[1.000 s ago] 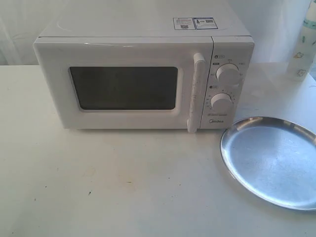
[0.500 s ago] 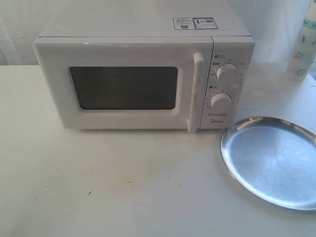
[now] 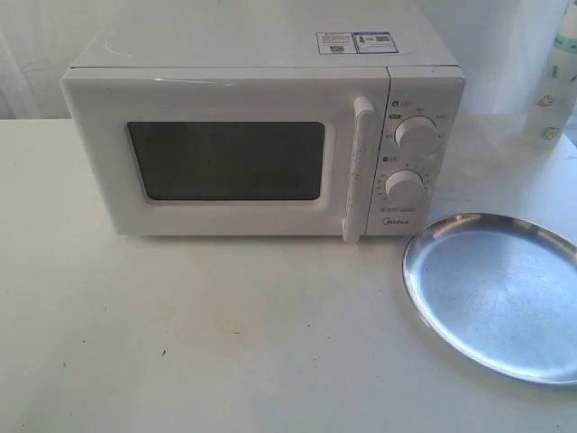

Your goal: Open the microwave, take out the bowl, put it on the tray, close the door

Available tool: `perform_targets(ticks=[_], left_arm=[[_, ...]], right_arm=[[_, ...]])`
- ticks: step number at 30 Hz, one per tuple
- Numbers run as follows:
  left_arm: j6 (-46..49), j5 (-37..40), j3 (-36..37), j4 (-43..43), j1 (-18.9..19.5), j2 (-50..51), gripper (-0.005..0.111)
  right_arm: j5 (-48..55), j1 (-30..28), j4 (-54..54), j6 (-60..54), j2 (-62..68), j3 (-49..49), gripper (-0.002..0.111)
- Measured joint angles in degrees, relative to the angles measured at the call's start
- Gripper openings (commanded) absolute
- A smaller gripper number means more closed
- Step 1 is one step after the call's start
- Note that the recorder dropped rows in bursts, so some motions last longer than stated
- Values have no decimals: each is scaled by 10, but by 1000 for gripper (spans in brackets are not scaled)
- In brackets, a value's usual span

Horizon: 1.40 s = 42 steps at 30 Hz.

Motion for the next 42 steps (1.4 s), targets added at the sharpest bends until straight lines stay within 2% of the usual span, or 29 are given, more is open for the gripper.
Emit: perform_targets(ticks=[4, 9, 13, 17, 21, 26, 28, 29, 35, 42], left_arm=[[0, 0, 0, 0, 0, 0, 0], [0, 0, 0, 0, 0, 0, 0], [0, 0, 0, 0, 0, 0, 0], [0, 0, 0, 0, 0, 0, 0], [0, 0, 0, 0, 0, 0, 0], [0, 0, 0, 0, 0, 0, 0], [0, 0, 0, 0, 0, 0, 0], [0, 0, 0, 0, 0, 0, 0], [0, 0, 0, 0, 0, 0, 0], [0, 0, 0, 0, 0, 0, 0]], right_arm=[[-55, 0, 0, -12, 51, -11, 0], [-96, 0, -16, -17, 208, -78, 0], [-139, 0, -97, -9, 354, -131, 0], [-243, 0, -208, -7, 526, -158, 1], [-328, 0, -315, -6, 689, -185, 16], [-369, 0, -364, -6, 847, -226, 55], [-380, 0, -375, -6, 891, -237, 68], [-382, 0, -385, -10, 915, -246, 71], [-387, 18, -451, -79, 991, -292, 73], [-391, 54, -446, -120, 1001, -330, 73]])
